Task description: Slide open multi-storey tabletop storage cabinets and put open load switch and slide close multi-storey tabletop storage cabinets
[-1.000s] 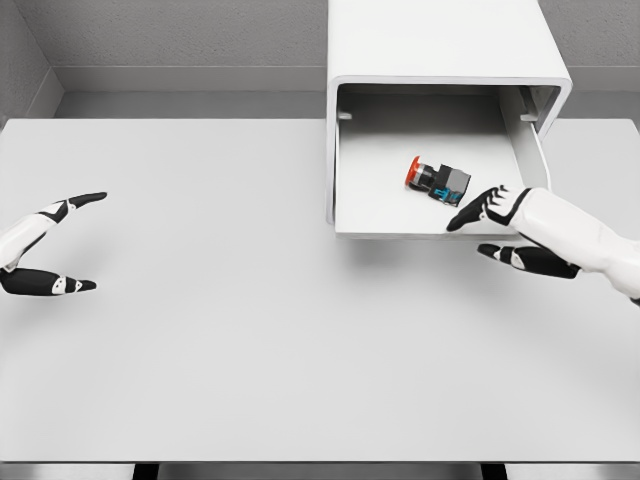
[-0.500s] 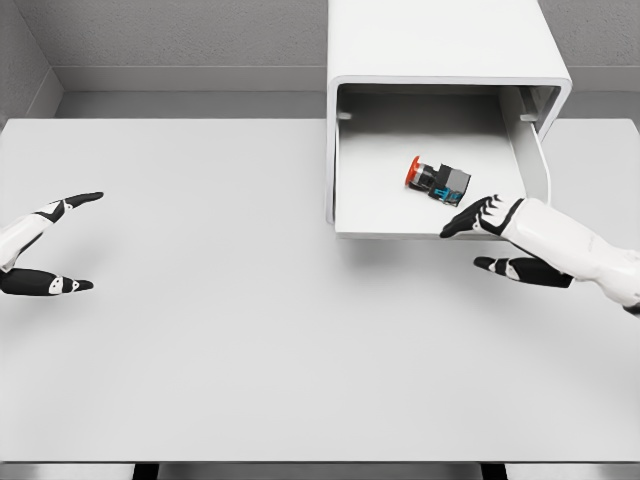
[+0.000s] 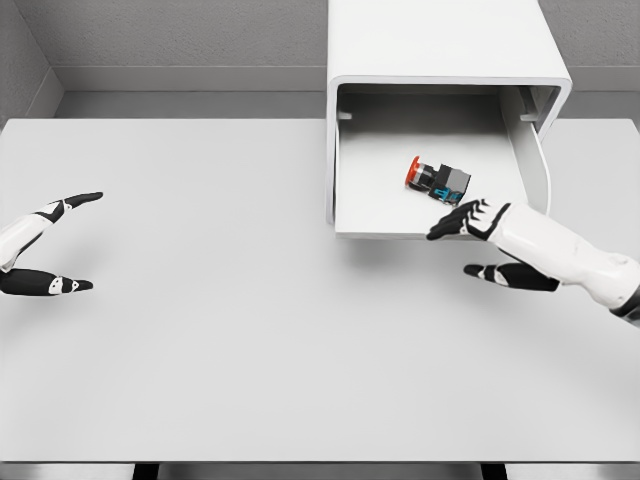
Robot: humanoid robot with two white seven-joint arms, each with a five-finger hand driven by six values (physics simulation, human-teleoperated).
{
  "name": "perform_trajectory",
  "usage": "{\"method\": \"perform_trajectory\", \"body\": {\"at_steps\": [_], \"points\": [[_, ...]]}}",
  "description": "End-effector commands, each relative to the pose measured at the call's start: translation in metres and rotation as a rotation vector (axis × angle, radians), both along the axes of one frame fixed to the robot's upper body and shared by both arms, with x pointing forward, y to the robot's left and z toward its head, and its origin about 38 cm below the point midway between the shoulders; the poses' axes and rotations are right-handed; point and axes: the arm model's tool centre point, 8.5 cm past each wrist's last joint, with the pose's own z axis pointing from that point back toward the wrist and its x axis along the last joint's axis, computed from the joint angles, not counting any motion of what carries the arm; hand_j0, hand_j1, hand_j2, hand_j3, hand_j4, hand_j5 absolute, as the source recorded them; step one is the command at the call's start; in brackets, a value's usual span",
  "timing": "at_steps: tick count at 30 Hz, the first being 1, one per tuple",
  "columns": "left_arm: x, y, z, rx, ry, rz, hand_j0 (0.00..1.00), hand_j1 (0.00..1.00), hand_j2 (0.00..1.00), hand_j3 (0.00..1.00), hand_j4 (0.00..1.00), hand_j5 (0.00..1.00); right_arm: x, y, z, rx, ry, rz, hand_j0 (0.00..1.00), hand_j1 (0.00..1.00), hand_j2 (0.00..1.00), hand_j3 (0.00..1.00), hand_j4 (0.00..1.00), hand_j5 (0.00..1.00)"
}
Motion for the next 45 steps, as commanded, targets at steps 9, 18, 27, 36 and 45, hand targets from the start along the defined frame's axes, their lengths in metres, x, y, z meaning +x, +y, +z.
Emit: {"method": "perform_trajectory", "body": {"at_steps": [9, 18, 27, 36, 45], "points": [[0.0, 0.0, 0.001, -0.008, -0.001, 0.002, 1.0, 1.0, 1.0, 1.0, 1.0, 1.0, -0.002, 0.004, -0.011, -0.013, 0.027, 0.01, 0.81, 0.81, 0.81, 0.81, 0.81, 0.81], [0.0, 0.0, 0.001, -0.008, -0.001, 0.002, 1.0, 1.0, 1.0, 1.0, 1.0, 1.0, 0.007, 0.013, -0.01, 0.006, -0.002, 0.007, 0.85, 0.85, 0.85, 0.85, 0.85, 0.85], [0.0, 0.0, 0.001, -0.008, -0.001, 0.002, 1.0, 1.0, 1.0, 1.0, 1.0, 1.0, 0.015, 0.016, -0.002, 0.028, -0.026, 0.005, 0.85, 0.85, 0.85, 0.85, 0.85, 0.85], [0.0, 0.001, 0.0, -0.008, 0.002, 0.003, 1.0, 1.0, 1.0, 1.0, 1.0, 1.0, 0.01, -0.007, 0.023, 0.013, -0.057, -0.018, 0.85, 0.85, 0.85, 0.85, 0.85, 0.85], [0.0, 0.001, 0.0, -0.008, 0.002, 0.003, 1.0, 1.0, 1.0, 1.0, 1.0, 1.0, 0.005, -0.028, 0.031, 0.004, -0.034, -0.046, 0.73, 0.73, 0.73, 0.73, 0.73, 0.73]]}}
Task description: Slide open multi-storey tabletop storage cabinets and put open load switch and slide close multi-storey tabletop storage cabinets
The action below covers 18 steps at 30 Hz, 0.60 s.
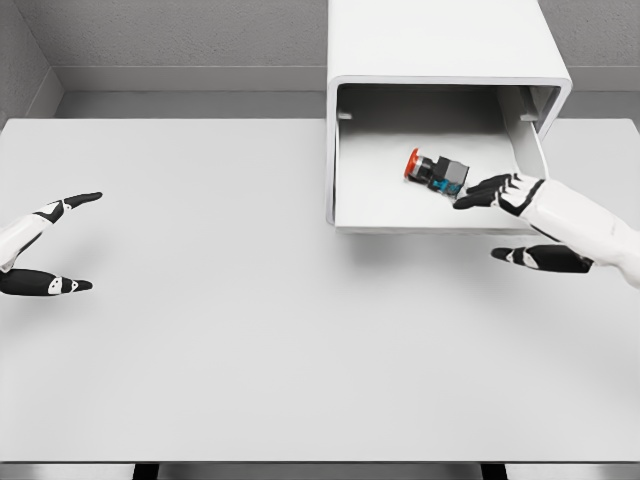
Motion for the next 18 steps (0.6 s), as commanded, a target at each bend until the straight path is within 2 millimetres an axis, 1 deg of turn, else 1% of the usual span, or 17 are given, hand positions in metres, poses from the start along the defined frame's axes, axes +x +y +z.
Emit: {"method": "perform_trajectory", "body": {"at_steps": [1, 4, 7, 13, 15, 18], "points": [[0.0, 0.0, 0.001, -0.008, 0.0, 0.001, 1.0, 1.0, 1.0, 1.0, 1.0, 1.0, -0.001, -0.005, 0.003, -0.016, 0.009, -0.002, 0.71, 0.71, 0.71, 0.71, 0.71, 0.71], [0.0, 0.0, 0.001, -0.008, 0.0, 0.001, 1.0, 1.0, 1.0, 1.0, 1.0, 1.0, -0.005, -0.01, -0.002, -0.043, 0.034, -0.004, 0.65, 0.65, 0.65, 0.65, 0.65, 0.65], [0.0, 0.001, 0.001, -0.008, -0.001, 0.002, 1.0, 1.0, 1.0, 1.0, 1.0, 1.0, -0.007, -0.011, -0.004, -0.049, 0.041, -0.006, 0.63, 0.63, 0.63, 0.63, 0.63, 0.63], [0.0, 0.001, 0.001, -0.008, -0.001, 0.002, 1.0, 1.0, 1.0, 1.0, 1.0, 1.0, -0.018, -0.017, -0.022, -0.079, 0.103, -0.009, 0.65, 0.65, 0.65, 0.65, 0.65, 0.65], [0.0, 0.001, 0.001, -0.008, -0.001, 0.002, 1.0, 1.0, 1.0, 1.0, 1.0, 1.0, -0.019, -0.017, -0.023, -0.08, 0.107, -0.01, 0.66, 0.66, 0.66, 0.66, 0.66, 0.66], [0.0, 0.001, 0.001, -0.008, -0.001, 0.002, 1.0, 1.0, 1.0, 1.0, 1.0, 1.0, -0.016, -0.019, -0.017, -0.084, 0.089, -0.012, 0.67, 0.67, 0.67, 0.67, 0.67, 0.67]]}}
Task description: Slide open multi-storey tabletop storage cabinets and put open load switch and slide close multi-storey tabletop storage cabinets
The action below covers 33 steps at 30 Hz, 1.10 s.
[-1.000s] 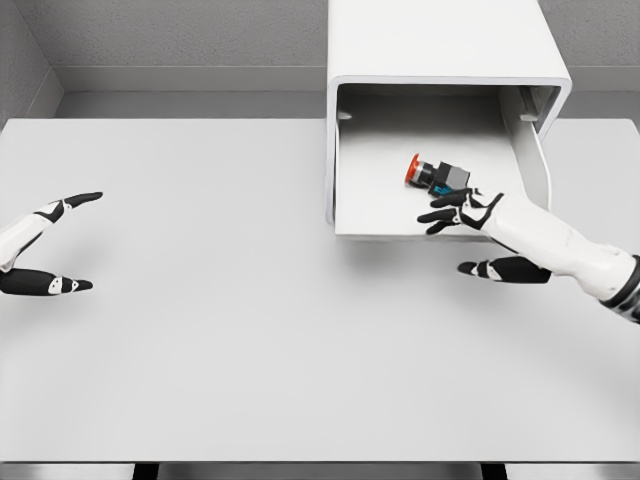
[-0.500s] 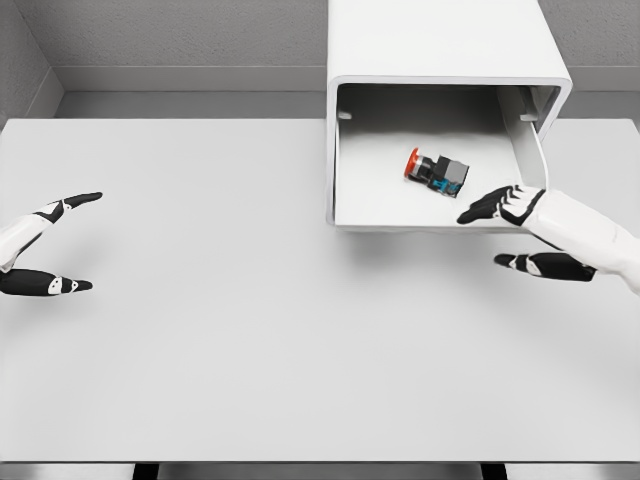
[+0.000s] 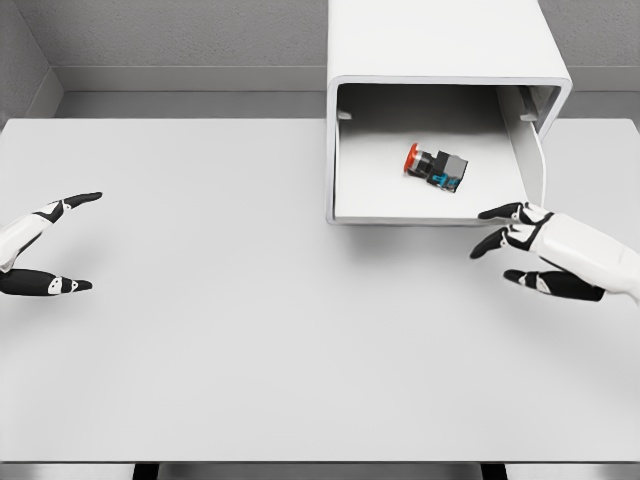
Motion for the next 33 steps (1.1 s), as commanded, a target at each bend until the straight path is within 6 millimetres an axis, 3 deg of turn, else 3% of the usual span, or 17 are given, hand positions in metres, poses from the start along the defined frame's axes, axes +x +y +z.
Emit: {"method": "perform_trajectory", "body": {"at_steps": [1, 4, 8, 10, 13, 16, 24, 33], "points": [[0.0, 0.0, 0.001, -0.008, -0.001, 0.002, 1.0, 1.0, 1.0, 1.0, 1.0, 1.0, 0.002, -0.004, 0.007, 0.003, -0.019, -0.013, 0.68, 0.68, 0.68, 0.68, 0.68, 0.68], [0.0, 0.0, 0.001, -0.008, -0.001, 0.002, 1.0, 1.0, 1.0, 1.0, 1.0, 1.0, 0.008, -0.017, 0.033, 0.042, -0.091, -0.057, 0.7, 0.7, 0.7, 0.7, 0.7, 0.7], [0.0, 0.0, 0.001, -0.008, -0.001, 0.002, 1.0, 1.0, 1.0, 1.0, 1.0, 1.0, 0.011, -0.019, 0.045, 0.073, -0.113, -0.061, 0.7, 0.7, 0.7, 0.7, 0.7, 0.7], [0.0, 0.001, 0.001, -0.008, -0.002, 0.003, 1.0, 1.0, 1.0, 1.0, 1.0, 1.0, 0.008, -0.019, 0.04, 0.057, -0.09, -0.056, 0.73, 0.73, 0.73, 0.73, 0.73, 0.73], [0.0, 0.003, 0.003, -0.006, -0.007, 0.009, 1.0, 1.0, 1.0, 1.0, 1.0, 1.0, 0.007, -0.02, 0.039, 0.041, -0.081, -0.051, 0.54, 0.54, 0.54, 0.54, 0.54, 0.54], [0.0, 0.004, 0.003, -0.005, -0.007, 0.012, 1.0, 1.0, 1.0, 1.0, 1.0, 1.0, 0.004, -0.023, 0.036, 0.025, -0.062, -0.052, 0.49, 0.49, 0.49, 0.49, 0.49, 0.49], [0.0, 0.005, 0.002, -0.004, -0.003, 0.015, 1.0, 1.0, 1.0, 1.0, 1.0, 1.0, -0.007, -0.027, 0.014, -0.021, 0.0, -0.055, 0.52, 0.52, 0.52, 0.52, 0.52, 0.52], [-0.001, 0.007, -0.001, -0.006, 0.005, 0.021, 1.0, 1.0, 1.0, 1.0, 1.0, 1.0, -0.007, -0.007, -0.007, 0.016, -0.02, -0.053, 0.55, 0.55, 0.55, 0.55, 0.55, 0.55]]}}
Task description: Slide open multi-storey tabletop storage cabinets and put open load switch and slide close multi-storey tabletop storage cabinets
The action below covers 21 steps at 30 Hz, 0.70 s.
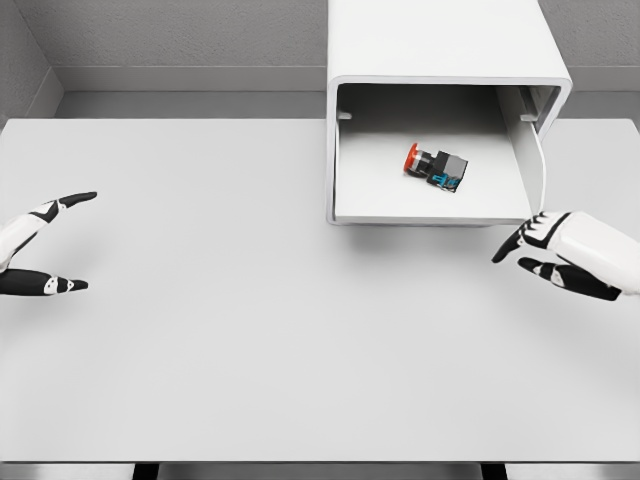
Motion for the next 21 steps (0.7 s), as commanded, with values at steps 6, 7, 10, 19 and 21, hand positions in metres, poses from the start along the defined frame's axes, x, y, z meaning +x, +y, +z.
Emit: {"method": "perform_trajectory", "body": {"at_steps": [6, 7, 10, 19, 21], "points": [[0.0, 0.001, 0.0, -0.008, 0.002, 0.005, 1.0, 1.0, 1.0, 1.0, 1.0, 1.0, 0.006, 0.028, -0.013, 0.049, -0.022, 0.031, 0.55, 0.55, 0.55, 0.55, 0.55, 0.55], [0.0, 0.002, -0.001, -0.009, 0.004, 0.006, 1.0, 1.0, 1.0, 1.0, 1.0, 1.0, 0.007, 0.028, -0.012, 0.047, -0.026, 0.032, 0.55, 0.55, 0.55, 0.55, 0.55, 0.55], [0.0, 0.001, 0.0, -0.008, 0.003, 0.005, 1.0, 1.0, 1.0, 1.0, 1.0, 1.0, 0.008, 0.033, -0.013, 0.055, -0.038, 0.032, 0.55, 0.55, 0.55, 0.55, 0.55, 0.55], [0.0, 0.001, 0.0, -0.008, 0.002, 0.005, 1.0, 1.0, 1.0, 1.0, 1.0, 1.0, 0.023, 0.063, -0.01, 0.076, -0.078, 0.088, 0.55, 0.55, 0.55, 0.55, 0.55, 0.55], [0.0, 0.001, 0.0, -0.008, 0.002, 0.005, 1.0, 1.0, 1.0, 1.0, 1.0, 1.0, 0.025, 0.064, -0.008, 0.071, -0.088, 0.092, 0.55, 0.55, 0.55, 0.55, 0.55, 0.55]]}}
